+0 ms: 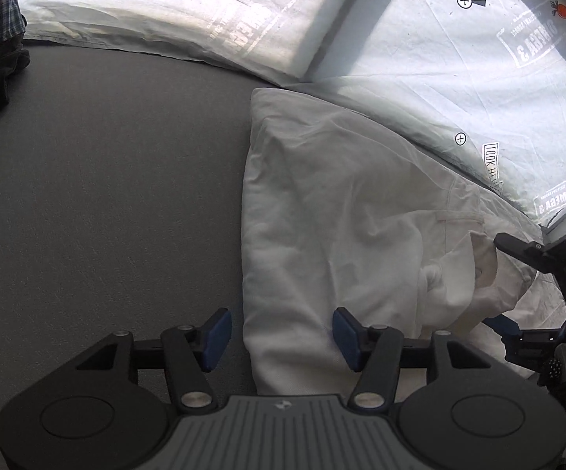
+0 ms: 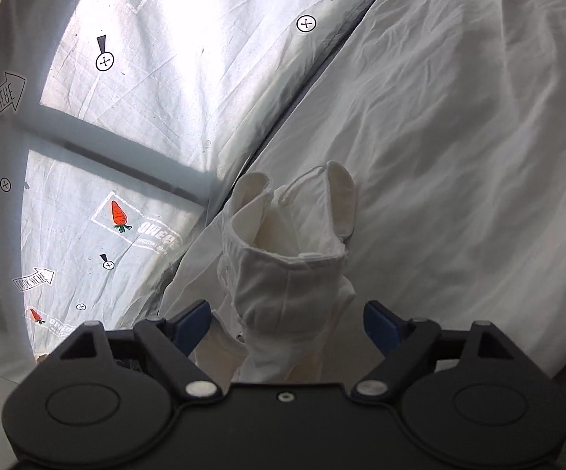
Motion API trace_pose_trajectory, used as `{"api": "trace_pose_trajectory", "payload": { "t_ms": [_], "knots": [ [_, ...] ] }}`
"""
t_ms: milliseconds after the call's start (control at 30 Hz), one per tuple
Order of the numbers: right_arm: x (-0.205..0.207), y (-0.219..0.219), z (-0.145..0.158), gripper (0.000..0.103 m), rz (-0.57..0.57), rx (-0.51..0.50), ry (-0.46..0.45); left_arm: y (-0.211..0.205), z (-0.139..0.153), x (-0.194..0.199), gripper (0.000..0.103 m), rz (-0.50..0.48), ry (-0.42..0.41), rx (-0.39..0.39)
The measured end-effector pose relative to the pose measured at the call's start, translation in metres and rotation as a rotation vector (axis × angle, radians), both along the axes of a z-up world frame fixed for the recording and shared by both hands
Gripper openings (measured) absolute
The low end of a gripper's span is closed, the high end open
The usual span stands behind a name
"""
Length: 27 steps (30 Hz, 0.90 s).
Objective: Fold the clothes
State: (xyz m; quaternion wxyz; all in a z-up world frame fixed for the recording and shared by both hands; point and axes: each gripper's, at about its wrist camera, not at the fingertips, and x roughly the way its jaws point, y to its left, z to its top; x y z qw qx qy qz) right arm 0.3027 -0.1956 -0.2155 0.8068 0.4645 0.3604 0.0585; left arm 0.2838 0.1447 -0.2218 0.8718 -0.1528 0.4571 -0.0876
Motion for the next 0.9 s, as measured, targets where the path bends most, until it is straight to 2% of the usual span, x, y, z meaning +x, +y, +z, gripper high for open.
{"api": "trace_pose_trajectory", "payload": {
  "t_ms": [33,100,133,167,267,400,467,500,567,633,667,700,767,800,900],
  "knots": [
    [0.004,0.004,-0.005,0.079,0.004,0.014,-0.003,0.000,0.000,0.000,0.058,0.003,0.001,-0.003],
    [0.013,0.013,-0.010,0.058,0.016,0.003,-0.002,0.002,0.001,-0.001,0.059,0.012,0.004,-0.012],
    [0.016,0.016,-0.011,0.038,0.014,0.003,0.005,0.002,0.002,-0.002,0.059,0.015,0.004,-0.014],
    [0.018,0.016,-0.010,0.031,0.006,0.011,0.015,0.002,0.004,-0.002,0.059,0.018,0.001,-0.014],
    [0.013,0.009,0.011,0.020,0.017,0.012,-0.070,-0.001,0.013,-0.008,0.059,0.006,-0.031,0.003],
    [-0.007,-0.018,0.048,0.019,-0.026,-0.023,-0.222,-0.013,0.025,-0.016,0.065,-0.048,-0.078,-0.001],
    [-0.012,-0.036,0.056,0.020,-0.047,-0.090,-0.244,-0.026,0.026,-0.018,0.065,-0.095,-0.082,0.030],
    [-0.009,-0.040,0.053,0.024,-0.034,-0.167,-0.205,-0.033,0.024,-0.018,0.065,-0.117,-0.071,0.055],
    [0.001,-0.044,0.040,0.056,-0.004,-0.380,-0.057,-0.044,0.015,-0.019,0.065,-0.141,-0.041,0.095],
    [0.004,-0.042,0.025,0.056,0.004,-0.598,0.088,-0.051,0.007,-0.019,0.065,-0.149,-0.012,0.109],
    [-0.002,-0.042,0.022,0.057,0.006,-0.653,0.090,-0.053,0.004,-0.019,0.065,-0.152,-0.002,0.115],
    [-0.010,-0.043,0.022,0.059,0.000,-0.665,0.073,-0.052,0.003,-0.019,0.067,-0.152,-0.001,0.118],
    [-0.025,-0.045,0.021,0.077,-0.004,-0.673,0.054,-0.050,0.003,-0.020,0.073,-0.152,0.003,0.123],
    [-0.030,-0.045,0.019,0.080,0.006,-0.694,0.061,-0.047,0.002,-0.019,0.077,-0.149,0.011,0.123],
    [-0.044,-0.046,0.010,0.085,0.039,-0.731,0.076,-0.044,0.001,-0.019,0.079,-0.129,0.030,0.110]
  ]
}}
